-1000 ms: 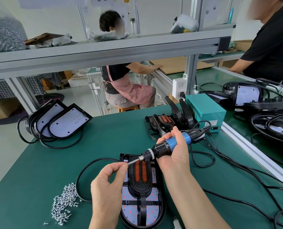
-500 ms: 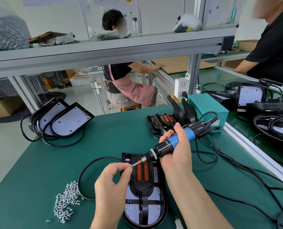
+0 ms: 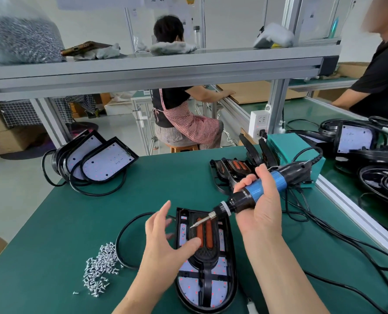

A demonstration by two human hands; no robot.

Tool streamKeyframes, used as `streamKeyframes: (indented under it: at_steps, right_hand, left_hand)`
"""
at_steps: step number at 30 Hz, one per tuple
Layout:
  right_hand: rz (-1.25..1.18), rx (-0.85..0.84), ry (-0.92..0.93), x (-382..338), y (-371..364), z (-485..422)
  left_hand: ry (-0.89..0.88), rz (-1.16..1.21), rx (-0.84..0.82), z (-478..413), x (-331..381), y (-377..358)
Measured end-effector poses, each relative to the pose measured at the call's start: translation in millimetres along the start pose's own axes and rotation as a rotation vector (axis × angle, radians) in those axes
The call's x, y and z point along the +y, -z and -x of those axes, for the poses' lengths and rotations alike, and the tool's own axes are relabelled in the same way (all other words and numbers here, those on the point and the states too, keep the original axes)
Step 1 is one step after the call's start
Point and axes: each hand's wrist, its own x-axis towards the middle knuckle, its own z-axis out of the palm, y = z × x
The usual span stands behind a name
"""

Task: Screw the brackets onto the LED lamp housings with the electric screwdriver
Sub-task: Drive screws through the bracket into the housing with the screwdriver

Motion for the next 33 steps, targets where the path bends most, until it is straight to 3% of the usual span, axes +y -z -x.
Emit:
streamKeyframes:
  at_steps: [4, 7, 10, 18, 33]
  right_hand:
    - [0.126, -0.097, 0.212, -20, -5, -4]
    - [0.294, -0.143, 0.402, -33, -14, -7]
    - [0.410, -0.174, 0.476, -38, -24, -12]
    - [0.554, -0.189, 0.414, -20, -30, -19]
    - [0.548, -0.201, 0.371, -7, -21, -21]
  left_hand:
    - [0.263, 0.122, -0.131, -13, 2, 4]
    - [0.299, 0.083, -0.162, -20, 2, 2]
    - [0.339, 0.140, -0.242, -24, -1, -1]
    - [0.382, 0.308, -0.214, -25, -5, -7]
    - [0.374, 0.337, -0.243, -26, -8, -7]
